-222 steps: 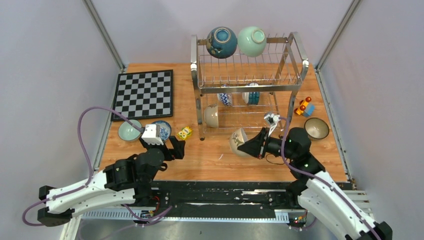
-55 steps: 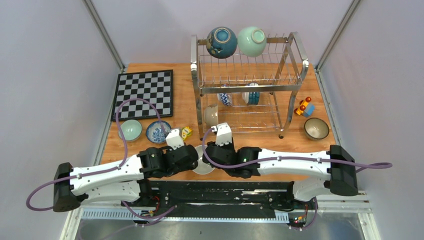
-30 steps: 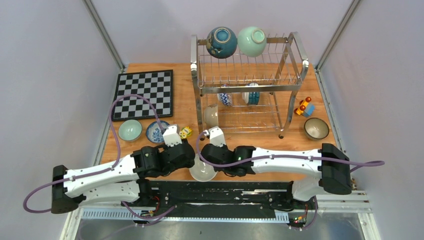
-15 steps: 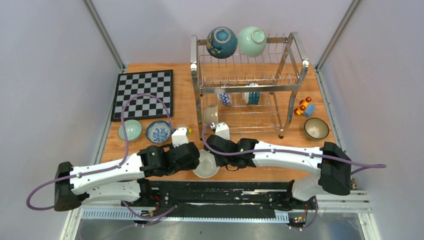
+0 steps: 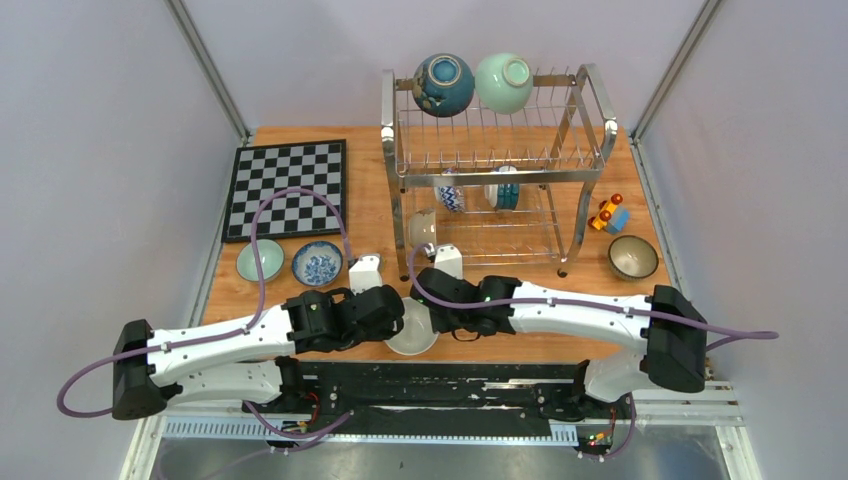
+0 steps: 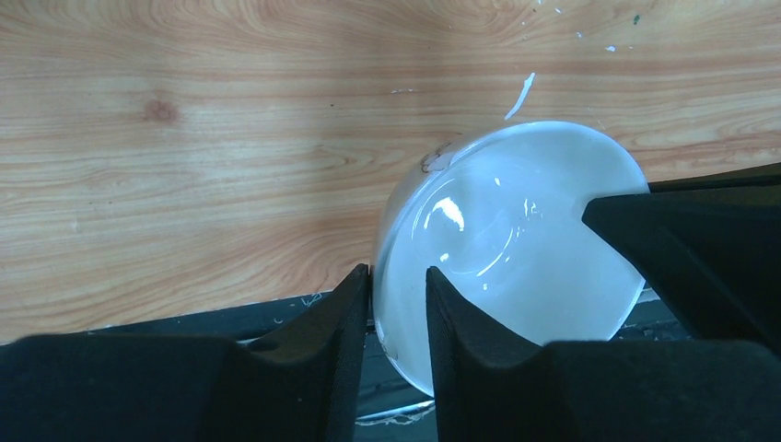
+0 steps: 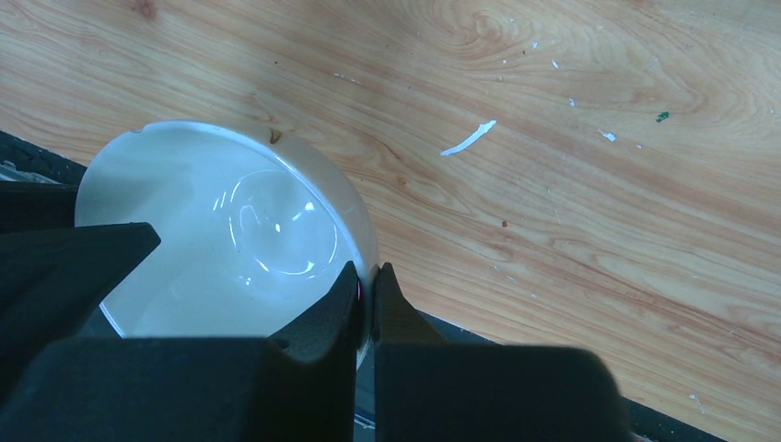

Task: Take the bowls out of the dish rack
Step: Place the bowl at the center of the board.

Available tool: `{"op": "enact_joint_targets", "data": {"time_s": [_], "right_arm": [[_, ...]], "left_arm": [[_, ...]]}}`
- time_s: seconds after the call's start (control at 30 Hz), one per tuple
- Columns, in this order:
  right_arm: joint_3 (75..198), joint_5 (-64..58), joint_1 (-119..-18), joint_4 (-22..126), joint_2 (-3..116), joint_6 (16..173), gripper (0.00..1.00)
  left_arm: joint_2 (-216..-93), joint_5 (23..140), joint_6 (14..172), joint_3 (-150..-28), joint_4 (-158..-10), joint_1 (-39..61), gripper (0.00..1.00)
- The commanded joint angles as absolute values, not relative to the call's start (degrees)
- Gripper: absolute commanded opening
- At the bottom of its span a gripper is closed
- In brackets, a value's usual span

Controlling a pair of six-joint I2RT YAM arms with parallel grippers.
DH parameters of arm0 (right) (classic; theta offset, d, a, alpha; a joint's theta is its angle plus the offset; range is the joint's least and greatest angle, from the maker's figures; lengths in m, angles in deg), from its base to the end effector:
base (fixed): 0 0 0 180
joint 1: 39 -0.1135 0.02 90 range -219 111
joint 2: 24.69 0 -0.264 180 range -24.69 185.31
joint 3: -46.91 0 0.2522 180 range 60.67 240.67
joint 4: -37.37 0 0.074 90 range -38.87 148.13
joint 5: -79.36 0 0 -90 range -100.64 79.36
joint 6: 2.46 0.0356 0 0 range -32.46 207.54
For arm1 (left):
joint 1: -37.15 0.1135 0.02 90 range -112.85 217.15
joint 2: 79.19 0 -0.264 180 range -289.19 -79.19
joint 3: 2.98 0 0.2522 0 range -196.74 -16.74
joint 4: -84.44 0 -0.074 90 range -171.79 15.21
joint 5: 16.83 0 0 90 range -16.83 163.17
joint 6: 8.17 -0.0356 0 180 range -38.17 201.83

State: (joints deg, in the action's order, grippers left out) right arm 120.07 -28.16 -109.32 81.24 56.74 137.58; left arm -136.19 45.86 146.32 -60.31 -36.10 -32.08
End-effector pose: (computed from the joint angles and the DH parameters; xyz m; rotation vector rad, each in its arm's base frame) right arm 0.1099 0.2756 0.2530 -0.3102 2.4853 0.5525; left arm 0.0800 -0.1650 0.2457 -0.0635 2.4778 -0.3918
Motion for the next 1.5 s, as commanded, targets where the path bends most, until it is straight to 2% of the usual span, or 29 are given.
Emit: {"op": "enact_joint_targets", "data": {"time_s": [0.0,0.07,0.23,0.33,0.37,0.47,0.53,0.67,0.83,1.1,1.27,1.47], "right_arm": [[119.65,-28.13,-108.51,80.31,54.35,139.48,0.0],[119.56,-28.28,-108.46,80.29,54.25,139.44,0.0],[119.38,-28.49,-108.44,80.25,53.89,139.1,0.0],[119.9,-27.41,-108.48,80.1,53.88,137.6,0.0],[119.99,-26.51,-108.51,79.68,53.83,136.47,0.05],[119.87,-23.53,-108.6,77.51,53.03,132.46,0.36],[119.51,-23.41,-108.53,77.04,52.04,130.63,0.52],[118.01,-27.22,-108.57,78.98,48.45,127.18,0.6],[110.4,-30.16,-108.69,77.85,38.81,124.1,0.61],[99.13,-32.21,-108.62,76.02,23.16,122.54,0.59],[94.49,-30.45,-108.64,72.6,19.44,122.94,0.58],[93.33,-27.68,-108.62,69.5,21.23,120.58,0.58]], "left_arm": [[-136.35,44.91,146.66,-59.55,-36.71,-32.37,0.29],[-136.33,44.8,146.7,-59.39,-36.65,-32.42,0.23],[-136.2,44.06,147.41,-59.24,-35.56,-32.37,0.02],[-135.88,43.54,147.5,-59.02,-35.73,-32.37,0.0],[-135.77,43.4,147.36,-59.01,-35.69,-32.37,0.0],[-135.5,42.0,147.09,-59.1,-35.09,-32.37,0.0],[-135.24,39.75,147.26,-59.45,-33.14,-32.37,0.0],[-133.5,33.65,148.64,-60.16,-27.52,-32.31,0.0],[-128.59,33.18,145.3,-58.83,-25.25,-26.82,0.0],[-122.65,40.48,127.51,-62.31,-27.47,-2.33,0.0],[-120.71,43.47,124.17,-65.16,-25.81,7.77,0.0],[-115.29,49.33,124.1,-65.35,-23.59,16.71,0.0]]}}
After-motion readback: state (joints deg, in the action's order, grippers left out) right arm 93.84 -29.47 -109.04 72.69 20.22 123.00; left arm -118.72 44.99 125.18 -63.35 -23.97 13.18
